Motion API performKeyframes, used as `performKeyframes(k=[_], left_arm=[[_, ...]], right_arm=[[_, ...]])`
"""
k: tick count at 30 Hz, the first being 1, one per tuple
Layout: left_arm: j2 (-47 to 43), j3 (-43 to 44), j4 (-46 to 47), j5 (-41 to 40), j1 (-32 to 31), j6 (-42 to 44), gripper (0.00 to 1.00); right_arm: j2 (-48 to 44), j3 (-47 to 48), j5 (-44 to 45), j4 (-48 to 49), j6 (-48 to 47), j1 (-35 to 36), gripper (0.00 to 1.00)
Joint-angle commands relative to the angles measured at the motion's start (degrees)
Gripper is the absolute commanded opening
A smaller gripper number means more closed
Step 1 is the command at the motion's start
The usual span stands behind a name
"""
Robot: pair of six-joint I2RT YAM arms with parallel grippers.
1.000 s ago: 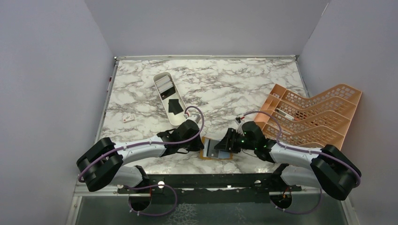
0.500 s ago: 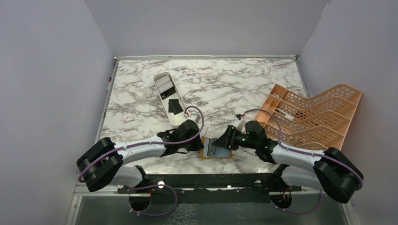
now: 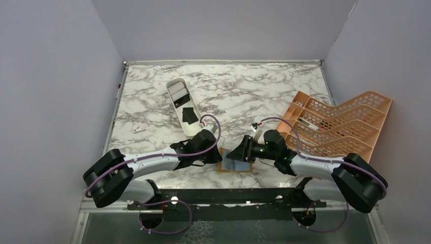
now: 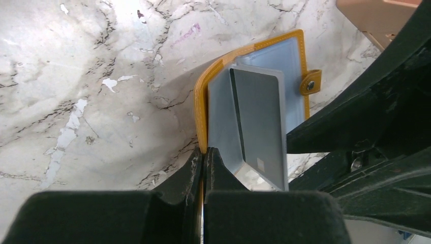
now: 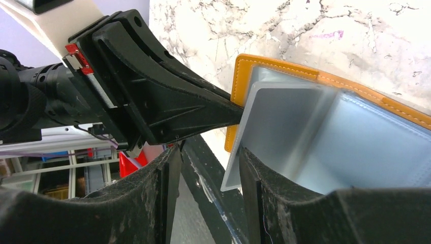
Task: Put the credit cards into the card holder
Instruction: Turn over the card holder at the center of the board.
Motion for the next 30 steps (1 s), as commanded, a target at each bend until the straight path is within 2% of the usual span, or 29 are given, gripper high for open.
performKeyframes(k=[1, 8, 12, 15, 23, 27, 30], left_arm=[[-0.8, -0.8, 2.8, 1.6, 0.2, -1.2, 0.0], [-1.1, -2.0, 3.8, 1.5, 0.2, -2.3, 0.0], [-2.0, -2.8, 3.2, 0.6, 0.1, -3.0, 0.0], [-3.1, -3.3, 1.7, -1.0, 0.2, -3.1, 0.0], [-7.7, -3.4, -1.0, -3.6, 0.2, -3.7, 0.3], [-10.3, -2.9, -1.8, -5.3, 0.2, -3.3, 0.37], [-10.9, -1.4, -3.1, -6.3, 0.2, -1.6, 0.38]], right_arm=[[1.2, 1.7, -2.4, 3.3, 0.2, 0.4, 0.51], [4.6, 2.5, -1.9, 3.4, -0.5, 0.4, 0.51], [7.9, 3.2, -1.6, 2.9, -1.1, 0.4, 0.48], [7.5, 4.6, 0.6, -2.6, -3.1, 0.4, 0.44], [0.0, 7.9, 10.5, -26.8, -10.9, 0.4, 0.4], [-3.7, 7.8, 13.2, -32.9, -12.1, 0.4, 0.39], [-5.6, 8.1, 14.4, -35.4, -13.0, 0.4, 0.39]])
